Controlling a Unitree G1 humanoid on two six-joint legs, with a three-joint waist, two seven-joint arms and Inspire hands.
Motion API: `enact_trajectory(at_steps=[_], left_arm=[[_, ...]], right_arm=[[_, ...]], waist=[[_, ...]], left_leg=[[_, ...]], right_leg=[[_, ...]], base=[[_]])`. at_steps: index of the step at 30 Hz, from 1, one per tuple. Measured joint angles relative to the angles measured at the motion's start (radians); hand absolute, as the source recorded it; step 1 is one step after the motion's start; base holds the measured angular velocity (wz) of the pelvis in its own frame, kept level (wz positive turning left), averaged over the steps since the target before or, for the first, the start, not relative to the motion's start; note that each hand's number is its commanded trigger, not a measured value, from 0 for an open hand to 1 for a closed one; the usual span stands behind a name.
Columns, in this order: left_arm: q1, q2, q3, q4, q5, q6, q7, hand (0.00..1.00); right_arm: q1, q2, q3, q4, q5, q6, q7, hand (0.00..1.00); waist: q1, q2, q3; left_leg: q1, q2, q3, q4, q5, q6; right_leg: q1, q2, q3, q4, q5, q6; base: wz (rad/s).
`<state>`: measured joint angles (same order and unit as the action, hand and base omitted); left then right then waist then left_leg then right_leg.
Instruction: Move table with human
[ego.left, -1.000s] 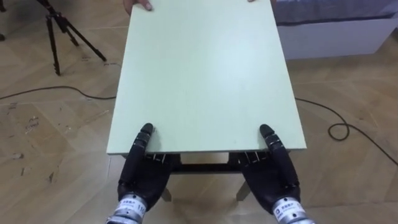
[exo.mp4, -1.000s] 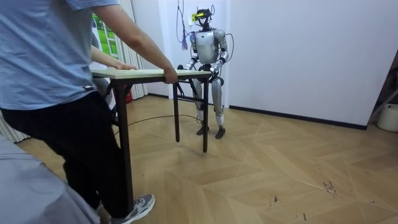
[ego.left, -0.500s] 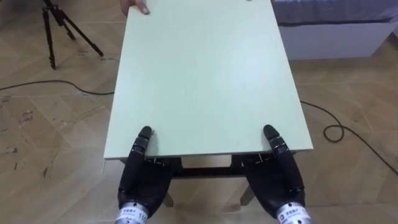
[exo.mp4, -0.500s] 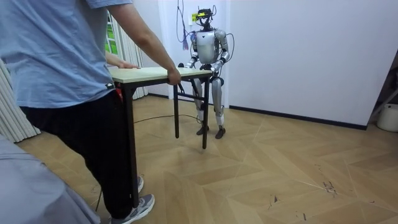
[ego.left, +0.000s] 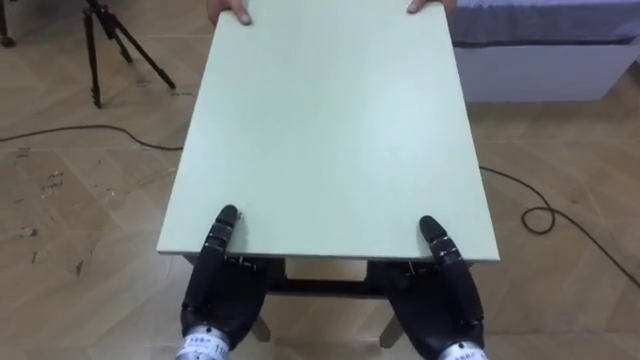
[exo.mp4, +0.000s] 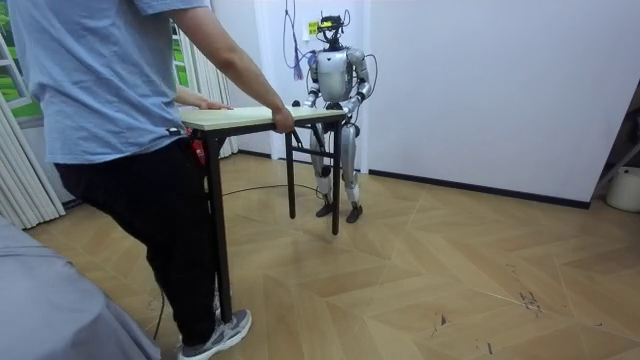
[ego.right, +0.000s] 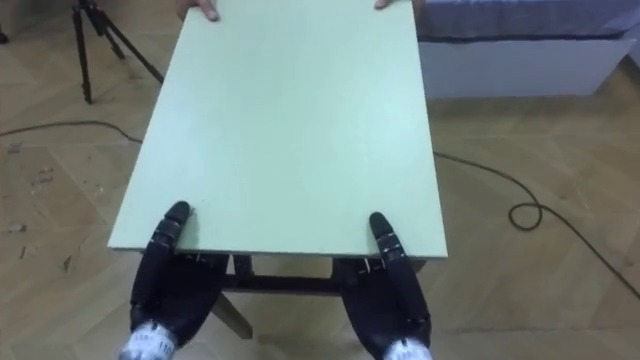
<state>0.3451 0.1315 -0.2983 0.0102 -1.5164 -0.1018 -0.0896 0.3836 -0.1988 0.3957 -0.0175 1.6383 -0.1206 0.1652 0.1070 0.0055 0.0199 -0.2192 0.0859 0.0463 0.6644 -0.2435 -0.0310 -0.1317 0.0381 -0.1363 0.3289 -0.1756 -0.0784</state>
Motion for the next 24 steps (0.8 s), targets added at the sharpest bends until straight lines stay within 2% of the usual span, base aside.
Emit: enact_trajectory(at_steps=[1,2,3,4,5,6,7,8,10,11,12,13,14,15,16,17,19,20,21,22,23,24], left_arm=[[0.002,0.011,0.001,0.000,-0.004,-0.003,0.000,1.00],[0.005,0.013,0.001,0.000,-0.015,-0.011,0.000,1.00],[0.007,0.015,0.000,0.000,-0.021,-0.013,0.000,1.00],[0.017,0.019,-0.003,0.000,-0.031,-0.012,-0.001,1.00],[0.040,0.012,-0.003,0.000,-0.043,-0.012,-0.008,1.00],[0.049,0.014,-0.004,-0.001,-0.047,-0.012,-0.016,1.00],[0.051,0.024,-0.003,-0.003,-0.060,-0.007,-0.024,1.00],[0.051,0.027,-0.004,-0.003,-0.063,-0.006,-0.024,1.00],[0.046,0.027,-0.009,-0.003,-0.061,-0.006,-0.024,1.00],[0.042,0.027,-0.011,-0.003,-0.061,-0.007,-0.024,1.00],[0.040,0.027,-0.012,-0.003,-0.061,-0.008,-0.024,1.00],[0.032,0.027,-0.015,-0.006,-0.061,-0.008,-0.024,1.00],[0.020,0.026,-0.018,-0.006,-0.061,-0.009,-0.024,1.00],[0.013,0.025,-0.019,-0.005,-0.061,-0.010,-0.024,1.00],[-0.008,0.023,-0.023,-0.002,-0.060,-0.015,-0.024,1.00],[-0.033,0.022,-0.026,0.012,-0.060,-0.018,-0.024,1.00],[-0.061,0.020,-0.036,0.042,-0.061,-0.024,-0.024,1.00],[-0.065,0.017,-0.040,0.056,-0.061,-0.027,-0.024,1.00],[-0.062,0.014,-0.040,0.061,-0.061,-0.027,-0.024,1.00],[-0.052,0.008,-0.041,0.068,-0.061,-0.027,-0.024,1.00],[-0.047,0.008,-0.042,0.070,-0.061,-0.027,-0.024,1.00],[-0.032,0.007,-0.043,0.071,-0.066,-0.027,-0.024,1.00]], right_arm=[[0.001,-0.005,0.005,0.000,-0.001,-0.001,0.000,1.00],[0.001,-0.005,0.014,0.000,-0.001,-0.001,0.000,1.00],[0.002,-0.004,0.016,0.000,-0.001,-0.001,0.000,1.00],[0.006,-0.012,0.017,-0.001,-0.002,0.000,0.001,1.00],[0.007,-0.019,0.018,0.000,-0.009,0.003,0.000,1.00],[0.008,-0.018,0.019,0.000,-0.017,0.004,0.000,1.00],[0.008,-0.013,0.019,0.000,-0.029,0.001,0.000,1.00],[0.008,-0.015,0.020,0.000,-0.034,-0.001,0.001,1.00],[0.006,-0.016,0.022,-0.001,-0.039,-0.019,0.006,1.00],[-0.003,-0.018,0.022,-0.001,-0.038,-0.021,0.006,1.00],[-0.006,-0.019,0.024,-0.001,-0.037,-0.023,0.006,1.00],[-0.015,-0.019,0.023,-0.001,-0.038,-0.033,0.006,1.00],[-0.025,-0.019,0.019,-0.001,-0.038,-0.036,0.007,1.00],[-0.032,-0.018,0.020,-0.001,-0.038,-0.038,0.008,1.00],[-0.044,-0.013,0.019,0.000,-0.038,-0.043,0.012,1.00],[-0.055,-0.011,0.010,0.005,-0.038,-0.041,0.013,1.00],[-0.062,-0.010,-0.009,0.016,-0.037,-0.032,0.013,1.00],[-0.060,-0.006,-0.018,0.026,-0.037,-0.028,0.013,1.00],[-0.058,-0.005,-0.022,0.032,-0.038,-0.023,0.013,1.00],[-0.051,-0.004,-0.025,0.039,-0.040,-0.012,0.013,1.00],[-0.047,-0.004,-0.025,0.042,-0.040,-0.010,0.013,1.00],[-0.041,-0.009,-0.025,0.045,-0.040,0.001,0.013,1.00]], waist=[[0.013,0.003,-0.0002],[0.025,0.003,-0.0002],[0.029,0.003,-0.0004],[0.036,0.012,-0.0011],[0.044,0.032,-0.0083],[0.041,0.039,-0.0108],[0.028,0.041,-0.0078],[0.007,0.044,-0.0058],[-0.002,0.057,0.0018],[-0.004,0.063,0.0045],[-0.007,0.065,0.0052],[-0.019,0.071,0.0080],[-0.031,0.084,0.0095],[-0.032,0.089,0.0094],[-0.033,0.093,0.0098],[-0.039,0.092,0.0096],[-0.046,0.090,0.0089],[-0.051,0.084,0.0083],[-0.051,0.080,0.0075],[-0.053,0.073,0.0038],[-0.058,0.068,0.0034],[-0.062,0.063,0.0025]], left_leg=[[-0.058,0.022,-0.008,0.097,0.030,-0.037],[-0.096,0.038,-0.012,0.159,0.066,-0.047],[-0.110,0.045,-0.012,0.185,0.082,-0.048],[-0.135,0.060,-0.013,0.273,0.111,-0.043],[-0.134,0.074,-0.016,0.408,0.133,-0.034],[-0.124,0.075,-0.014,0.457,0.134,-0.034],[-0.090,0.075,-0.006,0.481,0.135,-0.034],[-0.041,0.079,-0.010,0.459,0.133,-0.037],[0.037,0.081,-0.027,0.394,0.125,-0.044],[0.083,0.077,-0.028,0.328,0.063,-0.068],[0.102,0.076,-0.028,0.289,0.020,-0.072],[0.130,0.074,-0.030,0.204,-0.060,-0.075],[0.146,0.071,-0.034,0.118,-0.134,-0.069],[0.155,0.069,-0.032,0.072,-0.167,-0.065],[0.164,0.060,-0.027,-0.018,-0.211,-0.051],[0.162,0.048,-0.020,-0.089,-0.233,-0.040],[0.161,0.016,-0.015,-0.158,-0.240,-0.025],[0.155,-0.005,0.003,-0.165,-0.229,0.004],[0.154,-0.014,0.007,-0.165,-0.222,0.017],[0.153,-0.039,0.010,-0.168,-0.212,0.034],[0.152,-0.052,0.013,-0.168,-0.205,0.044],[0.151,-0.070,0.026,-0.169,-0.192,0.058]], right_leg=[[-0.014,0.006,-0.008,0.003,-0.007,-0.010],[-0.020,0.014,-0.018,0.001,-0.003,-0.020],[-0.021,0.012,-0.035,0.000,-0.002,-0.026],[-0.020,0.008,-0.078,0.000,-0.003,-0.035],[-0.018,0.009,-0.122,0.002,-0.004,-0.043],[-0.020,0.015,-0.131,0.003,-0.001,-0.051],[-0.028,0.016,-0.152,0.020,0.003,-0.074],[-0.046,0.016,-0.176,0.043,0.003,-0.073],[-0.080,0.021,-0.203,0.074,0.000,-0.080],[-0.107,0.020,-0.215,0.085,0.009,-0.087],[-0.122,0.019,-0.223,0.085,0.017,-0.089],[-0.149,0.013,-0.238,0.082,0.037,-0.090],[-0.177,0.008,-0.258,0.075,0.061,-0.092],[-0.193,0.005,-0.266,0.072,0.074,-0.094],[-0.227,-0.006,-0.277,0.063,0.104,-0.096],[-0.254,-0.022,-0.285,0.054,0.137,-0.095],[-0.273,-0.050,-0.286,0.030,0.186,-0.090],[-0.272,-0.070,-0.279,0.008,0.220,-0.084],[-0.269,-0.080,-0.272,-0.003,0.236,-0.080],[-0.264,-0.093,-0.248,-0.025,0.257,-0.055],[-0.261,-0.099,-0.235,-0.037,0.268,-0.042],[-0.253,-0.111,-0.216,-0.061,0.297,0.002]], base=[[-0.28],[-0.26],[-0.30],[-0.39],[-0.38],[-0.09],[0.41],[0.56],[0.37],[0.16],[0.19],[0.34],[0.35],[0.28],[0.25],[0.28],[0.24],[0.10],[0.00],[-0.06],[-0.07],[-0.11]])
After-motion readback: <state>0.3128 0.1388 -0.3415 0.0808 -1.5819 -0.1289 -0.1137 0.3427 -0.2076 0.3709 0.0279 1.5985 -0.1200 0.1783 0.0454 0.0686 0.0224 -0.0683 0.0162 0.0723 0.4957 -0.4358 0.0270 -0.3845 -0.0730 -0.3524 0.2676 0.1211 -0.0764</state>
